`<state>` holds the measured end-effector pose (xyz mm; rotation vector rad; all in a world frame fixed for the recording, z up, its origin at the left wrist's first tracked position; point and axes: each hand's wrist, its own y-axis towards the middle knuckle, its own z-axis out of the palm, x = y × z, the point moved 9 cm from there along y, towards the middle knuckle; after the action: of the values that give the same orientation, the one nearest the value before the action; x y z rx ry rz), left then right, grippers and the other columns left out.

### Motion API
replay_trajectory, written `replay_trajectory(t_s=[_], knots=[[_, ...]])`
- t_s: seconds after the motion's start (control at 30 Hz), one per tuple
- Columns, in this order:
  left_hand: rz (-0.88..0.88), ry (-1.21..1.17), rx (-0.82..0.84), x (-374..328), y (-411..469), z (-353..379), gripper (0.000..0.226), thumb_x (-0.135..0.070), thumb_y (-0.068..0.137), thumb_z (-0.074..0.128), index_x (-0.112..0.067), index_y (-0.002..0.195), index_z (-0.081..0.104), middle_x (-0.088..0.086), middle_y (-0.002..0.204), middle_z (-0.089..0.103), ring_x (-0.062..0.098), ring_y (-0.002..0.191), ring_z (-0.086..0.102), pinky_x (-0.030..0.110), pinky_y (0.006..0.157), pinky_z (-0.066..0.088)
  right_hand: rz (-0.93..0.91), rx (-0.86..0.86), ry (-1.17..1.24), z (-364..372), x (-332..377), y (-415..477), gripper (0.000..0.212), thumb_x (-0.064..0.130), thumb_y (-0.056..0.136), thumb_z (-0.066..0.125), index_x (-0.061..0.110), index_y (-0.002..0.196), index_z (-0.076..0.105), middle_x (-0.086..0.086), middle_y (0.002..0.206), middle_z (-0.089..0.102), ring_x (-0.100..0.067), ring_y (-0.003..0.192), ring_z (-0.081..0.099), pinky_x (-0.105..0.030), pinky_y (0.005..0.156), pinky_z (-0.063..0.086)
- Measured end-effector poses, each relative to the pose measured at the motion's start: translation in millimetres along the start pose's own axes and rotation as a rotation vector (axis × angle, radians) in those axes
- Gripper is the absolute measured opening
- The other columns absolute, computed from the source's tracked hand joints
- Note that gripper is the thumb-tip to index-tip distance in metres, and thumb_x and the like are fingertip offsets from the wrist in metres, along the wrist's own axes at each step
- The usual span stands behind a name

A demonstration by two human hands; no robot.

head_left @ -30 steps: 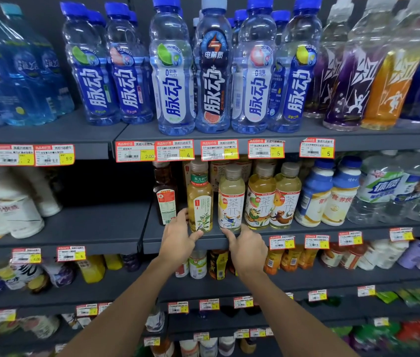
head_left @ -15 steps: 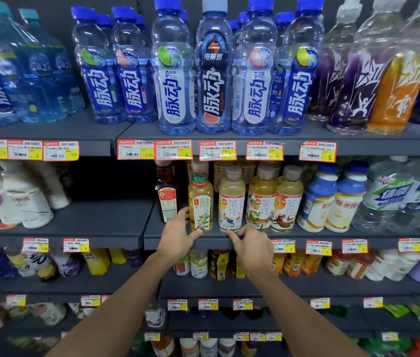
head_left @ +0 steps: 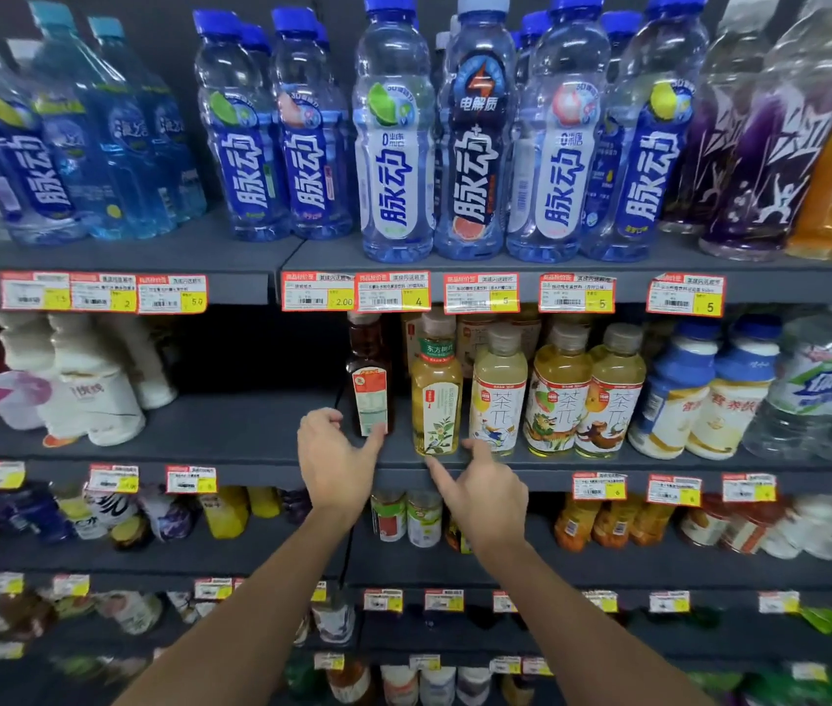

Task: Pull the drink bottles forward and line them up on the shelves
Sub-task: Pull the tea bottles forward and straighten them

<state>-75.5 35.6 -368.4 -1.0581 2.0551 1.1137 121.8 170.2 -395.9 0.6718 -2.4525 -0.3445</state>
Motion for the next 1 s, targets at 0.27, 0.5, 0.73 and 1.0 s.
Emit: replay_trajectory(t_s=[0.27, 0.5, 0.73, 1.0], knots=[[-0.003, 0.333, 0.129, -3.3, 20.2, 18.9, 0.095, -0.078, 0.066, 0.069, -0.010, 0.129, 0.051, 0.008, 0.122, 0.058, 0.029, 0.119, 0.052, 0.042, 0.098, 0.037, 0.175, 0.002, -0.127, 10.9, 24.6, -2.9, 0.069, 0.080, 0.085, 0.049, 0.015, 0.108, 0.049, -0.005, 0.089, 0.072, -0.027, 0.084, 0.071, -0.034, 0.060, 0.039], [0.022, 0.202, 0.159, 1.5, 31.8, 26.8, 0.079, -0.065, 0.069, 0.076, -0.010, 0.120, 0.054, 0.009, 0.119, 0.061, 0.029, 0.115, 0.053, 0.042, 0.097, 0.034, 0.220, 0.001, -0.160, 14.6, 24.6, 3.3, 0.068, 0.079, 0.086, 0.047, 0.013, 0.104, 0.049, -0.006, 0.089, 0.071, -0.028, 0.085, 0.071, -0.033, 0.062, 0.043], [0.058, 0.094, 0.314, 10.2, 35.9, 21.3, 0.064, -0.052, 0.068, 0.077, -0.015, 0.117, 0.057, -0.002, 0.110, 0.065, 0.021, 0.110, 0.057, 0.039, 0.102, 0.036, 0.224, 0.025, -0.127, 14.8, 24.5, 4.2, 0.061, 0.075, 0.089, 0.050, 0.015, 0.101, 0.044, -0.006, 0.090, 0.070, -0.028, 0.087, 0.070, -0.033, 0.065, 0.046], [0.023, -0.029, 0.362, 15.2, 19.1, 17.0, 0.079, -0.058, 0.065, 0.079, -0.022, 0.129, 0.049, -0.009, 0.117, 0.059, 0.015, 0.116, 0.054, 0.043, 0.106, 0.041, 0.192, 0.048, -0.155, 13.0, 26.2, 3.7, 0.064, 0.074, 0.091, 0.046, 0.012, 0.107, 0.046, -0.006, 0.090, 0.071, -0.026, 0.086, 0.071, -0.032, 0.062, 0.041]])
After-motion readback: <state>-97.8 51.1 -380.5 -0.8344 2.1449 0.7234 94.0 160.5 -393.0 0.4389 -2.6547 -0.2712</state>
